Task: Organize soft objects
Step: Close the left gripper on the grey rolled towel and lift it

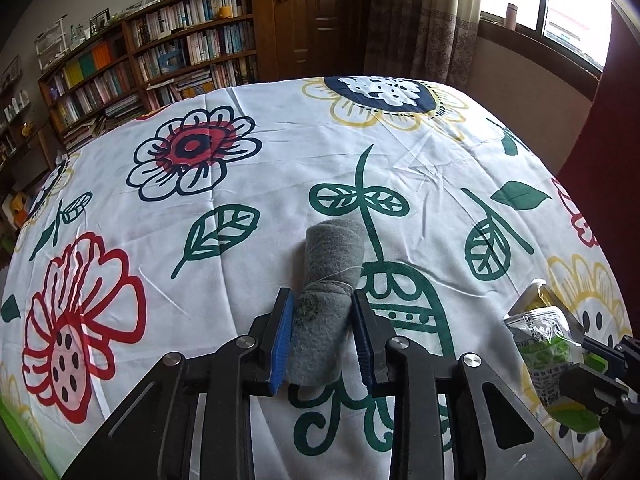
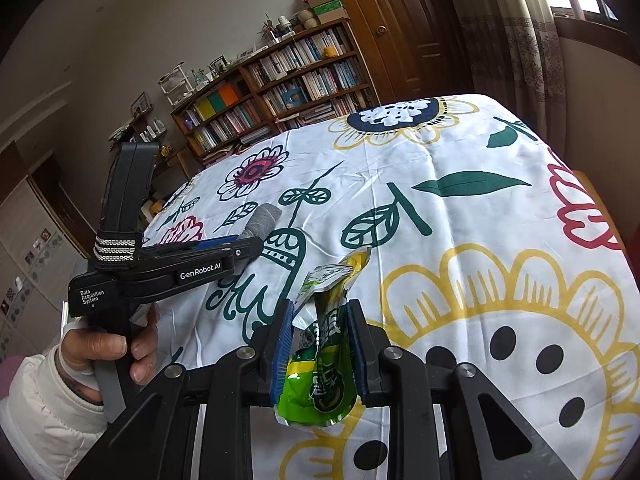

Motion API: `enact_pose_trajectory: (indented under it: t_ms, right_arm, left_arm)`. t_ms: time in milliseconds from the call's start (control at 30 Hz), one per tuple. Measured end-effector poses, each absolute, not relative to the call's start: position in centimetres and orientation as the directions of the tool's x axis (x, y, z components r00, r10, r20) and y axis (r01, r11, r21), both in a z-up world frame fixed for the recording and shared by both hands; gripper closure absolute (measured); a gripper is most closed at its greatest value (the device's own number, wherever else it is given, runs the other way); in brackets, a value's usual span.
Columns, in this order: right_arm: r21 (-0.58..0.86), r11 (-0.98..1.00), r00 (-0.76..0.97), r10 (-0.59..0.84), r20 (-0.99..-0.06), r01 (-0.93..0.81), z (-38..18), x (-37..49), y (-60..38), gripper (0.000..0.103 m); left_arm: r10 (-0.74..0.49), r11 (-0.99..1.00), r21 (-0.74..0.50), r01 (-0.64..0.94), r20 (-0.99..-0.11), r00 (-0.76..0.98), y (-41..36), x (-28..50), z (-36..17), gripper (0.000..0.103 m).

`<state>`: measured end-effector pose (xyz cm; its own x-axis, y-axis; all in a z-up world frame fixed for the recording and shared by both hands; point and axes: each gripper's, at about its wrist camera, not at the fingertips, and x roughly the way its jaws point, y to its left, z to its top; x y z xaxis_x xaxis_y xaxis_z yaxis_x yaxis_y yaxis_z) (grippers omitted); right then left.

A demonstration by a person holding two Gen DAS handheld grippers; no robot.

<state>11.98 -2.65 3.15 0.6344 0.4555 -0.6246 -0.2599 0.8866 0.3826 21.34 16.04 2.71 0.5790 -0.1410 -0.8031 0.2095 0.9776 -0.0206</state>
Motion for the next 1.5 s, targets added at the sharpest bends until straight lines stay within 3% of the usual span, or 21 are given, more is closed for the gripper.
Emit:
enact_pose_trajectory:
  t_ms: [500,1500]
  right_arm:
    - [0.384,0.883,0.648,0.461,-0.606,-0.269,4.2,9.6,-1.6,0.075]
    - [0.365,0.828,0.584,0.559,-0.589,-0.425,6.3,4.4,8.7,0.075]
  left_arm:
    - [-0.16,0.98,-0.054,0.19,-0.777,0.609,17.4,15.5,5.3,0.075]
    - [-0.011,0.995,-0.077,-0.059,-0.697,0.717,29.9,1.6,10.0,0.075]
